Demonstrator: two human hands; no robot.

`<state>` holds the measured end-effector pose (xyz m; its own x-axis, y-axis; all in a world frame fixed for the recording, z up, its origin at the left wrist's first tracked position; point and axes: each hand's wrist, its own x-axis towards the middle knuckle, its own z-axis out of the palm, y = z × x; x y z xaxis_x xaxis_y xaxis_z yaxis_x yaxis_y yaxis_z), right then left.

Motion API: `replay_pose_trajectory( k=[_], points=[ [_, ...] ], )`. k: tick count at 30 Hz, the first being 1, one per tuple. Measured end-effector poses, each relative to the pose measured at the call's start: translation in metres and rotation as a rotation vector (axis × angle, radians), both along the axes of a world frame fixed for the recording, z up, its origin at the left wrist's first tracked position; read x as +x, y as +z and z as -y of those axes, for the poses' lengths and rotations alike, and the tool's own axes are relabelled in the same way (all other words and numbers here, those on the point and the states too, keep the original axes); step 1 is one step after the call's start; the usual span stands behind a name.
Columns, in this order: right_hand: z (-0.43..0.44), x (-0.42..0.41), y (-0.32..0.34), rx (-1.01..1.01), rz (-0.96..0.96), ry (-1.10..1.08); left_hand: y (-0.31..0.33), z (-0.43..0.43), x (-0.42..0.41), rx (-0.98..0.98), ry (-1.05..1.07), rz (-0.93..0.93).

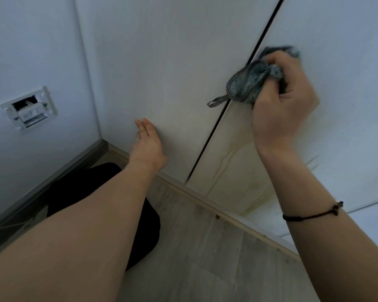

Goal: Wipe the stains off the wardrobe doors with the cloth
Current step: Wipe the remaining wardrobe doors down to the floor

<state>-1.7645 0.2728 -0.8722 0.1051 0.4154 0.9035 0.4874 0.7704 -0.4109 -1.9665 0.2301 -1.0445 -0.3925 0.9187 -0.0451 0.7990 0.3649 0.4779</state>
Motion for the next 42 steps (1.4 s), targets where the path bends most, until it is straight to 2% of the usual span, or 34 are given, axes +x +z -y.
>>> replay_pose_trajectory(
  k=[2,5,9,11,14,16,18,21,22,23,25,28,29,30,32,34,36,42],
  points=[
    [0.003,0.009,-0.029,-0.057,0.142,-0.01,0.005,0.002,0.001,-0.023,0.001,-0.02],
    [0.012,0.014,-0.103,-0.196,0.491,-0.033,0.014,-0.001,0.006,-0.045,0.015,-0.006],
    [0.023,0.005,-0.147,-0.571,0.793,-0.068,0.022,-0.009,0.014,-0.038,0.056,0.053],
    [0.024,-0.001,-0.13,-0.572,0.723,-0.028,0.022,-0.008,0.016,-0.042,0.063,0.072],
    [0.012,-0.007,-0.064,-0.32,0.323,0.001,0.02,-0.008,0.016,-0.039,0.042,0.046],
    [-0.001,-0.008,-0.05,-0.249,0.217,0.024,0.017,-0.006,0.015,-0.034,0.043,0.013],
    [0.005,-0.011,-0.08,-0.283,0.341,-0.029,0.016,-0.003,0.015,-0.044,0.034,0.0],
    [0.021,-0.007,-0.157,-0.665,0.861,-0.076,0.018,-0.002,0.012,-0.064,0.015,0.001],
    [0.024,-0.005,-0.168,-0.782,0.963,-0.065,0.017,-0.002,0.011,-0.065,0.016,0.007],
    [0.023,-0.003,-0.168,-0.832,0.977,-0.051,0.018,-0.002,0.01,-0.062,0.014,0.007],
    [0.019,-0.006,-0.142,-0.754,0.859,-0.028,0.02,-0.002,0.01,-0.06,0.009,0.002],
    [0.009,-0.018,-0.082,-0.522,0.43,0.001,0.022,-0.003,0.01,-0.065,0.012,0.008],
    [0.006,-0.019,-0.074,-0.467,0.351,0.016,0.021,-0.004,0.011,-0.064,0.019,0.007],
    [0.007,-0.019,-0.075,-0.435,0.358,0.008,0.02,-0.003,0.011,-0.063,0.026,0.005],
    [0.012,-0.015,-0.106,-0.505,0.565,-0.029,0.017,-0.001,0.011,-0.062,0.027,-0.008],
    [0.02,-0.008,-0.155,-0.753,0.901,-0.029,0.015,-0.001,0.01,-0.065,0.023,-0.009],
    [0.024,-0.004,-0.193,-0.938,1.1,-0.004,0.015,-0.002,0.009,-0.077,0.007,0.023],
    [0.026,-0.014,-0.24,-1.142,1.158,0.019,0.011,0.002,0.007,-0.029,0.021,0.085]
  ],
)
